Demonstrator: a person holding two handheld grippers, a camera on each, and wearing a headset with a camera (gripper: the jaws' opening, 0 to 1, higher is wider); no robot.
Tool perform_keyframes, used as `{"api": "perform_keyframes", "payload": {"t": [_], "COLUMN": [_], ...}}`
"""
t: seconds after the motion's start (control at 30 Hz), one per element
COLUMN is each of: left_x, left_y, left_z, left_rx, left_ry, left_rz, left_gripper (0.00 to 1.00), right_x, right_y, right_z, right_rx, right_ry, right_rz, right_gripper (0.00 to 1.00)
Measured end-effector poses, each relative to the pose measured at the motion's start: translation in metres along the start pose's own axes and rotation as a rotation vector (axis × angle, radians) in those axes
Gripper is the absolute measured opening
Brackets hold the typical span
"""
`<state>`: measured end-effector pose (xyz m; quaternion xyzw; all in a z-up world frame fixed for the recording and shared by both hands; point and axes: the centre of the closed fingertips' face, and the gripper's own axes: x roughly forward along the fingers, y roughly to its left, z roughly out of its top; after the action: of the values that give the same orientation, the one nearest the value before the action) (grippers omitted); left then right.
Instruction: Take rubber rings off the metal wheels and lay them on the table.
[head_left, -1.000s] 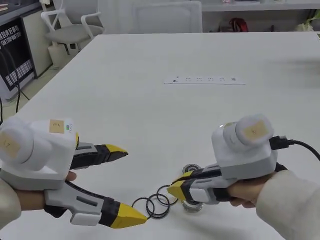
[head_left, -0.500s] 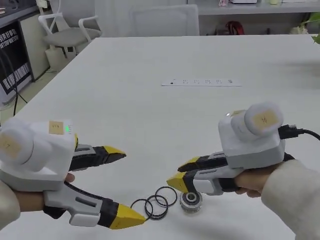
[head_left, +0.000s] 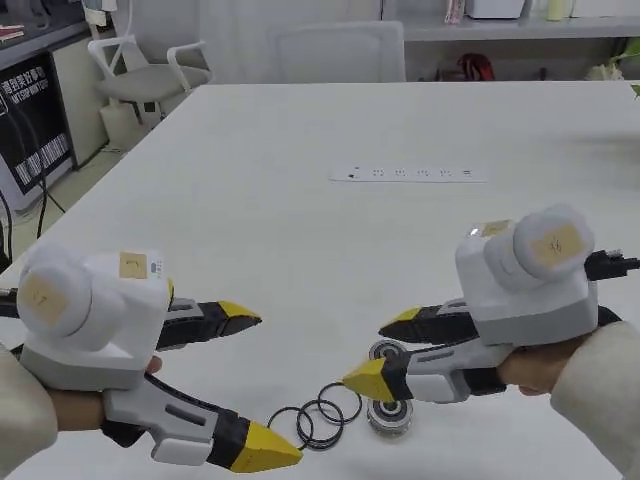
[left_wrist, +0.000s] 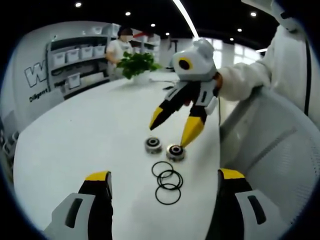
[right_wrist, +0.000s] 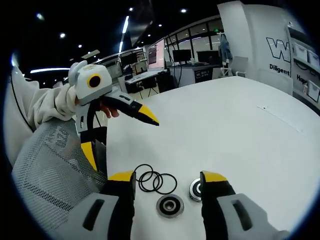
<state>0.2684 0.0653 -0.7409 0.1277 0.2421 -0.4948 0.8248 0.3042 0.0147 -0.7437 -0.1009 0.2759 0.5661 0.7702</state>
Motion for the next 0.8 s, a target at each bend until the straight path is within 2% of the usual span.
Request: {"api": "perform_keyframes", "payload": {"t": [0.07, 0.33, 0.63, 0.8], "left_x": [0.0, -0.001, -0.002, -0.005], "left_y": [0.001, 0.003, 0.005, 0.011], "left_z": [0.0, -0.001, 0.0, 0.004], "left_rx": [-0.002, -0.01, -0.016, -0.028], "left_ry": [0.0, -0.004, -0.011, -0.032], "left_rz": [0.002, 0.006, 0.015, 0.034], "left_gripper": [0.89, 0.89, 0.89, 0.89], "right_x": [-0.003, -0.017, -0.039, -0.054], "right_y": [0.0, -0.002, -0.009, -0.018], "right_z": [0.003, 0.015, 0.02, 0.017], "right_rx": [-0.008, -0.013, 0.002, 0.018], "right_ry": [-0.009, -0.05, -0.103, -0.126], "right_rz": [-0.002, -0.017, -0.055, -0.094], "right_gripper": [0.56, 0.65, 0.72, 0.74]}}
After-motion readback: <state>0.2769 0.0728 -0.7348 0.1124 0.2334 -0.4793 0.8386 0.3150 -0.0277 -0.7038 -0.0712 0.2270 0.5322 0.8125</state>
